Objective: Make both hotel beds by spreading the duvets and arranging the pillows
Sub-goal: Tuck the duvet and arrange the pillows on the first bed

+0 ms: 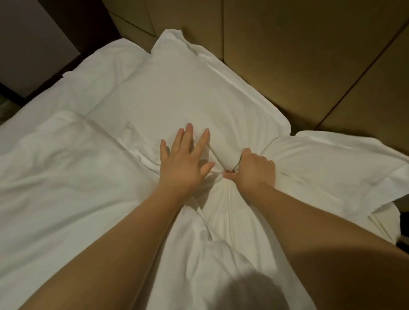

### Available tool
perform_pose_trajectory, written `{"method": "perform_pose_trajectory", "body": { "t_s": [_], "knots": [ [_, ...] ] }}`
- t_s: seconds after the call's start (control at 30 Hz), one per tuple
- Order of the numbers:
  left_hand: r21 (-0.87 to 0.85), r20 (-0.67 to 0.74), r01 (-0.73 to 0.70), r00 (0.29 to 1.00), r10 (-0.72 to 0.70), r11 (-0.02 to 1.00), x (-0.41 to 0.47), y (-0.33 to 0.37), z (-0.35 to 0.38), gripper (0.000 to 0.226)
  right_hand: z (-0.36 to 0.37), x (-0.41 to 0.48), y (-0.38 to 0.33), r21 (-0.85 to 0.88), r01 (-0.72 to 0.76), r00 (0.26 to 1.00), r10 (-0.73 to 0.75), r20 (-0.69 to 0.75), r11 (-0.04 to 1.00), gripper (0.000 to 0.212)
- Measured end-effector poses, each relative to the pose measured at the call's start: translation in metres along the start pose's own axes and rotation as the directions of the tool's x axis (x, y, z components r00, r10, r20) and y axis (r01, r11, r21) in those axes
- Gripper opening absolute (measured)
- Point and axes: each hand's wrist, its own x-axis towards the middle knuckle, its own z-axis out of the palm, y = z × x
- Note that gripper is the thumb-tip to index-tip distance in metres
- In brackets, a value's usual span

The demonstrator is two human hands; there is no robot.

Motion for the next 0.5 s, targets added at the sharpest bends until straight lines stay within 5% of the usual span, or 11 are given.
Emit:
{"method": "perform_pose_trajectory", "body": {
  "t_s": [0.13, 0.37, 0.5],
  "knots": [
    [-0.028, 0.024, 0.031, 0.999, -0.030, 0.999, -0.008, 0.000, -0.008, 0.073, -0.025, 0.002, -0.011, 0.217, -0.024, 0.989, -0.008, 0.146, 0.976, 0.027],
    [-0.191, -0.050, 0.244, 0.965, -0.258, 0.951, -0.046, 0.018, -0.083, 0.066, -0.144, -0.016, -0.064, 0.506, 0.093, 0.988, -0.018, -0.151, 0.858, 0.014],
    [-0.333, -0.095, 0.333, 0.919, -0.382, 0.882, -0.083, 0.014, -0.139, 0.064, -0.221, -0.057, -0.117, 0.539, 0.290, 0.942, -0.139, -0.304, 0.791, 0.020]
  ]
}}
